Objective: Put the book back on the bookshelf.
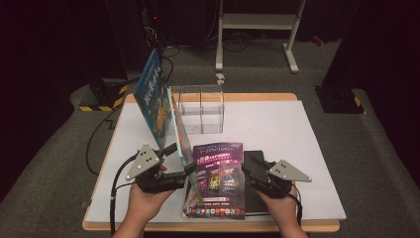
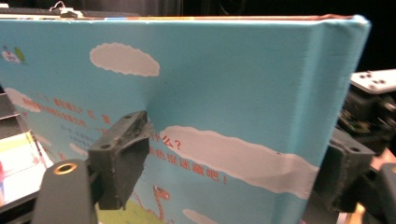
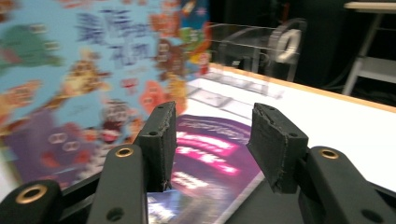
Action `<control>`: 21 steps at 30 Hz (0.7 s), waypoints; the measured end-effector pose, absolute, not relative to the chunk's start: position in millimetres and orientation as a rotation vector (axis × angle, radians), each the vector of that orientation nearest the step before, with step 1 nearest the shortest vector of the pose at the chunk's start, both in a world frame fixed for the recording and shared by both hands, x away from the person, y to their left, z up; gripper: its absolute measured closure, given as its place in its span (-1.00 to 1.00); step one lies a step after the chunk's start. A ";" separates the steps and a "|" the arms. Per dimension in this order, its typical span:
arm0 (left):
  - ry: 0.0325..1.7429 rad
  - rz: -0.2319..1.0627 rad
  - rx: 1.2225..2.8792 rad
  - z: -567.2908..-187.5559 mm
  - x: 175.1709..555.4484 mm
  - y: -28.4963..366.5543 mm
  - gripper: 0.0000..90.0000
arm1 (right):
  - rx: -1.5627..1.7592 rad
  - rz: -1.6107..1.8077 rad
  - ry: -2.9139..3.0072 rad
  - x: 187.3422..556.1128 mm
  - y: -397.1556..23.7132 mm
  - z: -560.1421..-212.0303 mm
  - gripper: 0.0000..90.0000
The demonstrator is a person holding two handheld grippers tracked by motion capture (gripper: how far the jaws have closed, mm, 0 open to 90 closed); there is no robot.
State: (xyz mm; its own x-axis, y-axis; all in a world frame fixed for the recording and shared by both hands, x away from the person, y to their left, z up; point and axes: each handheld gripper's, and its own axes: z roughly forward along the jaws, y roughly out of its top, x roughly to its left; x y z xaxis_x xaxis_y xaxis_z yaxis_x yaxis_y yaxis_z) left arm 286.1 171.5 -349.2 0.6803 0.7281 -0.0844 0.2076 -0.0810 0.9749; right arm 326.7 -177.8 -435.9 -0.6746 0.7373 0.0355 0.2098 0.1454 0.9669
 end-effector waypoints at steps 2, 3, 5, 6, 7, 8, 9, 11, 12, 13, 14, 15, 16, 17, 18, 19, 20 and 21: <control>0.780 0.513 1.634 -348.7 283.5 174.7 -0.42 | 0.940 1.551 1.956 332.5 -184.2 -437.1 0.11; 0.780 0.517 1.635 -348.2 281.9 176.6 -0.38 | 0.952 1.553 1.948 335.2 -186.4 -437.9 0.12; 0.782 0.522 1.637 -347.4 279.1 181.4 -0.30 | 0.976 1.555 1.940 339.8 -189.3 -439.4 0.12; 0.786 0.523 1.633 -347.2 278.2 182.8 -0.26 | 0.990 1.562 1.937 342.2 -190.4 -440.2 0.12; 0.790 0.529 1.631 -346.7 276.6 185.4 -0.23 | 0.993 1.565 1.934 343.6 -190.6 -440.6 0.12; 0.794 0.532 1.629 -346.4 275.4 186.8 -0.19 | 0.998 1.567 1.933 345.0 -190.3 -441.0 0.12; 0.793 0.541 1.630 -346.2 274.0 189.0 -0.16 | 0.996 1.567 1.934 345.9 -190.2 -441.3 0.12; 0.799 0.548 1.626 -346.1 271.4 193.4 -0.09 | 1.001 1.568 1.934 347.2 -189.0 -441.7 0.12; 0.803 0.543 1.627 -345.9 270.3 196.3 -0.05 | 1.000 1.569 1.934 348.0 -188.7 -441.9 0.12; 0.807 0.542 1.628 -345.8 269.0 199.1 -0.01 | 1.000 1.572 1.934 348.8 -188.4 -442.2 0.11; 0.809 0.547 1.627 -345.8 267.6 202.3 0.03 | 1.007 1.574 1.935 349.4 -188.1 -442.6 0.11; 0.813 0.552 1.625 -346.0 266.0 205.6 0.08 | 1.015 1.577 1.935 349.9 -187.8 -442.9 0.11; 0.820 0.556 1.617 -346.3 264.4 208.8 0.13 | 1.017 1.582 1.935 350.5 -187.4 -443.4 0.11; 0.824 0.565 1.616 -346.6 262.9 212.6 0.18 | 1.017 1.583 1.936 350.8 -186.9 -443.8 0.11; 0.834 0.572 1.607 -346.8 261.2 215.9 0.23 | 1.017 1.582 1.938 350.9 -186.2 -444.0 0.11; 0.844 0.588 1.602 -346.9 259.2 220.4 0.28 | 1.018 1.583 1.940 351.2 -185.5 -444.2 0.11; 0.851 0.602 1.598 -346.9 258.0 223.2 0.34 | 1.018 1.584 1.942 351.5 -184.9 -444.4 0.11; 0.863 0.622 1.590 -346.8 256.3 226.7 0.39 | 1.018 1.585 1.941 351.7 -184.5 -444.5 0.11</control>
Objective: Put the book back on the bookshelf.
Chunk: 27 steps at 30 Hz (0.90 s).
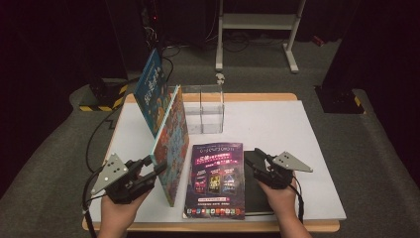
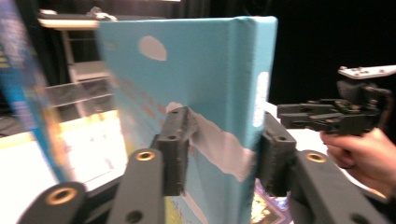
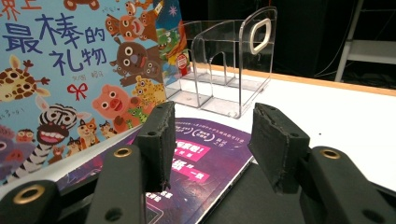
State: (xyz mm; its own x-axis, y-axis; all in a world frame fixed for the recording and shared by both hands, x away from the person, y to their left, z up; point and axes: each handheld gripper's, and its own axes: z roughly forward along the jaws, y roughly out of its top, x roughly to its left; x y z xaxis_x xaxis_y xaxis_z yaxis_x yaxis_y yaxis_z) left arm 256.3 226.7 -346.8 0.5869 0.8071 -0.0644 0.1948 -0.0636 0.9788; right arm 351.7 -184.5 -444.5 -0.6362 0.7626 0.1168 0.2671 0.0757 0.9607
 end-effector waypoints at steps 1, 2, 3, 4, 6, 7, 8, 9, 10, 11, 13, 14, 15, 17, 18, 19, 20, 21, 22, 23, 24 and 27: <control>0.882 0.645 1.579 -346.7 254.6 230.3 0.45 | 1.017 1.586 1.942 352.1 -184.1 -444.5 0.11; 0.904 0.675 1.571 -346.5 253.1 233.9 0.53 | 1.018 1.589 1.942 352.2 -183.6 -444.6 0.10; 0.925 0.734 1.566 -347.1 250.9 238.4 0.59 | 1.017 1.591 1.943 352.5 -183.2 -444.7 0.10; 0.940 0.780 1.562 -348.1 249.6 242.2 0.68 | 1.016 1.590 1.945 352.6 -182.7 -444.7 0.10; 0.959 0.822 1.556 -350.8 249.1 250.5 0.76 | 1.019 1.592 1.946 353.0 -182.2 -445.0 0.11; 0.962 0.809 1.550 -352.7 249.6 256.2 0.76 | 1.019 1.593 1.946 353.1 -182.1 -445.0 0.11; 0.962 0.802 1.548 -354.5 249.6 260.6 0.76 | 1.019 1.592 1.947 353.2 -182.0 -445.1 0.11; 0.971 0.820 1.543 -356.3 248.8 263.1 0.77 | 1.019 1.590 1.948 353.3 -181.9 -445.3 0.11; 0.985 0.824 1.532 -358.2 248.3 265.8 0.79 | 1.019 1.589 1.948 353.4 -182.0 -445.5 0.11; 0.997 0.806 1.514 -360.8 248.4 270.5 0.79 | 1.022 1.589 1.949 353.4 -182.1 -445.7 0.11; 1.006 0.799 1.498 -364.5 248.0 276.0 0.79 | 1.027 1.589 1.947 353.6 -182.7 -446.2 0.11; 1.006 0.797 1.495 -366.2 247.6 278.3 0.79 | 1.028 1.588 1.948 353.5 -183.2 -446.6 0.11; 1.003 0.799 1.495 -367.8 247.0 279.9 0.79 | 1.030 1.586 1.948 353.4 -183.6 -446.9 0.11; 0.998 0.796 1.492 -370.7 245.7 282.4 0.79 | 1.038 1.584 1.948 353.2 -184.4 -447.6 0.11; 0.993 0.799 1.492 -372.4 245.1 283.7 0.78 | 1.041 1.585 1.949 353.1 -184.8 -448.0 0.11; 0.991 0.797 1.490 -373.5 244.7 284.9 0.78 | 1.042 1.583 1.949 352.8 -185.3 -448.3 0.11; 0.990 0.794 1.489 -374.3 244.5 285.6 0.78 | 1.043 1.583 1.948 352.4 -185.6 -448.5 0.11; 0.980 0.787 1.492 -375.4 244.4 286.8 0.78 | 1.045 1.582 1.948 352.0 -185.9 -448.6 0.11; 0.970 0.777 1.502 -375.8 244.2 288.2 0.78 | 1.046 1.581 1.948 351.5 -186.3 -448.8 0.11; 0.968 0.778 1.513 -376.2 243.7 289.3 0.78 | 1.050 1.580 1.948 350.9 -186.7 -448.9 0.11; 0.978 0.773 1.521 -376.3 243.2 290.5 0.78 | 1.051 1.579 1.948 350.5 -187.3 -449.1 0.10; 0.996 0.788 1.526 -376.7 242.4 292.2 0.77 | 1.055 1.573 1.950 349.1 -188.6 -449.9 0.10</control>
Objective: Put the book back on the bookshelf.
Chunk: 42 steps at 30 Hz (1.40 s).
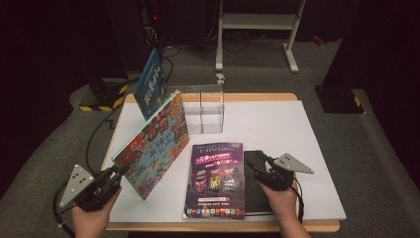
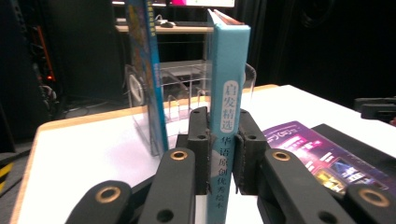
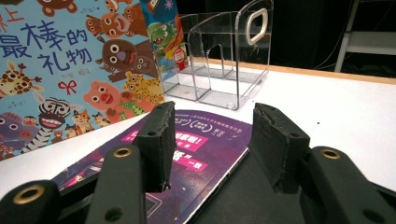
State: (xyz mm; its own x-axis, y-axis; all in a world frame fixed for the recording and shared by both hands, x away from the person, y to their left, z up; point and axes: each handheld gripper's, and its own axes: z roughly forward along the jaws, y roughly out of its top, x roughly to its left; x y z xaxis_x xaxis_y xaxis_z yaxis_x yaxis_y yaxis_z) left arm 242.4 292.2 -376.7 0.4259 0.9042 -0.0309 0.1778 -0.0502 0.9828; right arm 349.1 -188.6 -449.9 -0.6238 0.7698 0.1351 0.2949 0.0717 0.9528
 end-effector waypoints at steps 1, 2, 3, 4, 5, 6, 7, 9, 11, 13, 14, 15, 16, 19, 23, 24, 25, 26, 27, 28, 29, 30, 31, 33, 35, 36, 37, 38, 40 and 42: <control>0.996 0.785 1.527 -376.3 243.1 293.0 0.77 | 1.055 1.573 1.950 349.0 -188.7 -450.2 0.10; 0.999 0.783 1.526 -375.8 243.5 293.0 0.77 | 1.058 1.573 1.952 348.8 -188.8 -450.6 0.10; 0.994 0.790 1.533 -375.5 243.7 292.8 0.77 | 1.060 1.572 1.954 348.4 -188.8 -450.9 0.10; 0.989 0.794 1.537 -375.3 244.0 292.6 0.76 | 1.060 1.570 1.956 348.0 -189.0 -451.1 0.10; 0.986 0.792 1.538 -375.2 244.4 292.9 0.76 | 1.060 1.567 1.956 347.5 -189.1 -451.2 0.09; 0.988 0.787 1.536 -375.0 244.9 293.6 0.76 | 1.061 1.567 1.956 347.3 -189.4 -451.3 0.09; 0.987 0.780 1.538 -374.9 245.5 294.8 0.76 | 1.062 1.567 1.956 347.2 -189.9 -451.4 0.09; 0.974 0.756 1.541 -374.9 247.0 297.7 0.77 | 1.070 1.568 1.955 346.9 -190.3 -451.5 0.08; 0.961 0.749 1.549 -374.8 247.8 299.0 0.77 | 1.072 1.567 1.956 346.4 -190.4 -451.7 0.08; 0.957 0.750 1.560 -373.5 248.7 298.9 0.76 | 1.069 1.562 1.959 345.8 -190.3 -452.0 0.08; 0.959 0.749 1.564 -372.5 249.9 299.1 0.76 | 1.071 1.559 1.961 345.4 -190.0 -452.1 0.07; 0.960 0.746 1.564 -371.9 250.9 299.3 0.77 | 1.072 1.551 1.961 344.8 -190.0 -452.5 0.07; 0.960 0.745 1.564 -371.1 252.4 299.8 0.77 | 1.072 1.546 1.962 344.5 -190.2 -452.7 0.06; 0.956 0.738 1.564 -368.8 257.5 302.0 0.76 | 1.077 1.533 1.962 342.9 -191.7 -453.8 0.06; 0.966 0.725 1.541 -366.3 264.6 305.0 0.76 | 1.094 1.523 1.958 339.2 -195.1 -455.7 0.05; 0.966 0.721 1.538 -365.9 266.0 305.8 0.76 | 1.101 1.522 1.955 338.4 -195.8 -456.0 0.05; 0.968 0.722 1.537 -365.3 267.3 306.4 0.76 | 1.106 1.519 1.952 337.6 -196.4 -456.2 0.05; 0.969 0.720 1.535 -365.2 267.9 306.5 0.76 | 1.107 1.519 1.949 336.5 -197.1 -456.3 0.05; 0.971 0.715 1.533 -365.2 268.1 306.8 0.76 | 1.109 1.516 1.947 335.5 -197.6 -456.4 0.05; 0.972 0.710 1.532 -365.4 268.2 307.2 0.76 | 1.110 1.514 1.947 334.8 -197.8 -456.5 0.05; 0.975 0.709 1.531 -365.9 267.6 307.1 0.76 | 1.112 1.511 1.947 333.6 -198.1 -456.7 0.05; 0.973 0.711 1.531 -366.8 266.8 307.0 0.76 | 1.114 1.510 1.946 332.9 -198.4 -457.0 0.05; 0.970 0.711 1.529 -368.0 266.1 306.7 0.76 | 1.117 1.510 1.946 332.5 -198.9 -457.3 0.05; 0.964 0.707 1.522 -369.8 265.8 305.5 0.72 | 1.121 1.512 1.945 332.4 -199.5 -457.7 0.05; 0.957 0.706 1.521 -370.0 267.2 303.2 0.72 | 1.120 1.511 1.948 332.4 -199.0 -457.9 0.05; 0.953 0.710 1.526 -369.5 268.4 301.9 0.72 | 1.118 1.510 1.951 332.5 -198.7 -458.1 0.05; 0.951 0.715 1.529 -368.9 269.8 300.5 0.72 | 1.115 1.511 1.953 332.4 -198.5 -458.3 0.05; 0.951 0.718 1.528 -368.1 271.9 298.5 0.72 | 1.114 1.512 1.955 332.3 -198.1 -458.3 0.05; 0.944 0.722 1.530 -366.6 275.5 296.0 0.71 | 1.112 1.514 1.958 332.0 -197.4 -458.2 0.05; 0.941 0.726 1.535 -365.3 281.3 292.5 0.71 | 1.111 1.516 1.960 332.2 -197.3 -458.3 0.05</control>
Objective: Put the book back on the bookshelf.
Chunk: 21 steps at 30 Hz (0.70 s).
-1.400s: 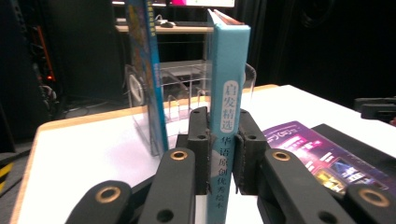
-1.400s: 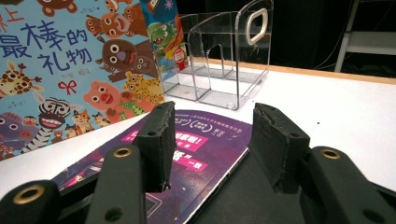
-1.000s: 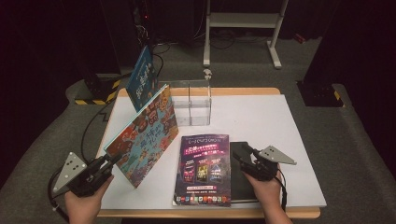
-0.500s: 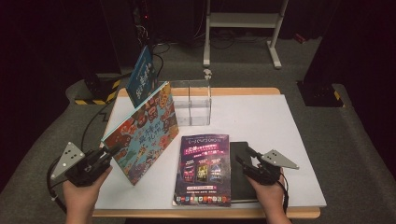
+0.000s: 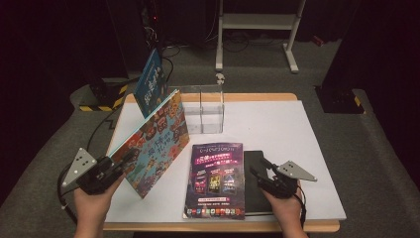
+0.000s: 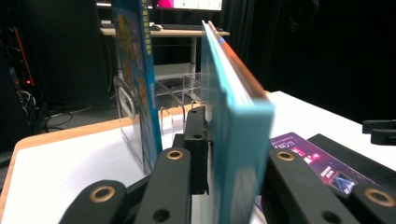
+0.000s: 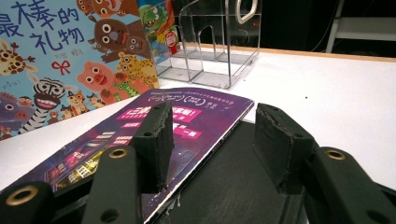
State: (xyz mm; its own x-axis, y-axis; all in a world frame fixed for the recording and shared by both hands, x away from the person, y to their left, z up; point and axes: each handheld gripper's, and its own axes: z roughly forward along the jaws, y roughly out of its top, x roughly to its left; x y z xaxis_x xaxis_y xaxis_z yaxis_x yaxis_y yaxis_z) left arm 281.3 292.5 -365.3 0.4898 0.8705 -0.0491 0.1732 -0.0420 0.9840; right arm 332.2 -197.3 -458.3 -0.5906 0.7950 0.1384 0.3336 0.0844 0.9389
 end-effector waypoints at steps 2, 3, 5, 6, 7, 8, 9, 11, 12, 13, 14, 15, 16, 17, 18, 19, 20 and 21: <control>0.937 0.729 1.544 -363.9 287.7 288.6 0.69 | 1.111 1.518 1.960 332.5 -197.4 -458.5 0.05; 0.931 0.739 1.551 -363.0 291.1 286.2 0.68 | 1.111 1.519 1.961 332.5 -197.4 -458.5 0.05; 0.928 0.747 1.561 -361.5 295.8 282.9 0.66 | 1.110 1.519 1.963 332.0 -197.1 -458.6 0.05; 0.926 0.750 1.561 -360.8 297.6 281.7 0.66 | 1.108 1.520 1.964 331.8 -196.8 -458.7 0.05; 0.921 0.755 1.563 -360.0 299.1 280.5 0.66 | 1.105 1.520 1.966 331.6 -196.6 -458.8 0.05; 0.919 0.756 1.564 -359.5 299.8 279.9 0.66 | 1.103 1.518 1.969 331.4 -196.2 -458.9 0.05; 0.917 0.761 1.565 -358.9 300.2 279.4 0.66 | 1.101 1.517 1.971 331.3 -196.0 -459.0 0.05; 0.920 0.762 1.556 -357.3 300.8 278.4 0.69 | 1.101 1.519 1.974 331.1 -195.5 -459.2 0.05; 0.921 0.760 1.552 -356.3 301.1 277.9 0.71 | 1.100 1.519 1.974 331.0 -195.3 -459.3 0.05; 0.920 0.760 1.549 -355.8 301.1 277.5 0.71 | 1.098 1.520 1.976 331.1 -195.0 -459.5 0.05; 0.921 0.764 1.552 -354.8 301.1 276.8 0.72 | 1.097 1.521 1.977 331.2 -194.9 -459.6 0.05; 0.924 0.764 1.556 -354.0 301.3 276.4 0.73 | 1.096 1.521 1.980 331.2 -194.7 -459.8 0.05; 0.930 0.759 1.559 -353.5 301.4 276.3 0.75 | 1.094 1.523 1.980 331.2 -194.6 -459.8 0.05; 0.946 0.750 1.560 -352.2 301.3 275.8 0.76 | 1.094 1.523 1.981 331.1 -194.5 -459.8 0.05; 0.951 0.749 1.566 -351.4 301.3 274.5 0.78 | 1.092 1.524 1.982 331.1 -194.5 -459.8 0.05; 0.945 0.750 1.576 -350.5 301.6 273.6 0.79 | 1.092 1.526 1.982 331.1 -194.5 -459.7 0.05; 0.938 0.759 1.588 -349.4 301.9 272.3 0.79 | 1.092 1.528 1.983 331.2 -194.5 -459.6 0.05; 0.941 0.758 1.588 -348.1 302.8 270.8 0.79 | 1.093 1.531 1.983 331.2 -194.5 -459.6 0.05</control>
State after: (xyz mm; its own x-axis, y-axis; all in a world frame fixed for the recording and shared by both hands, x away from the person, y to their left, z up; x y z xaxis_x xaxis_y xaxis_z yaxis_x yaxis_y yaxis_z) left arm 302.8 270.8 -348.1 0.4817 0.8763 -0.0029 0.1837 -0.0977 0.9781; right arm 331.2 -194.5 -459.6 -0.6112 0.7788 0.1413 0.3335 0.0915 0.9383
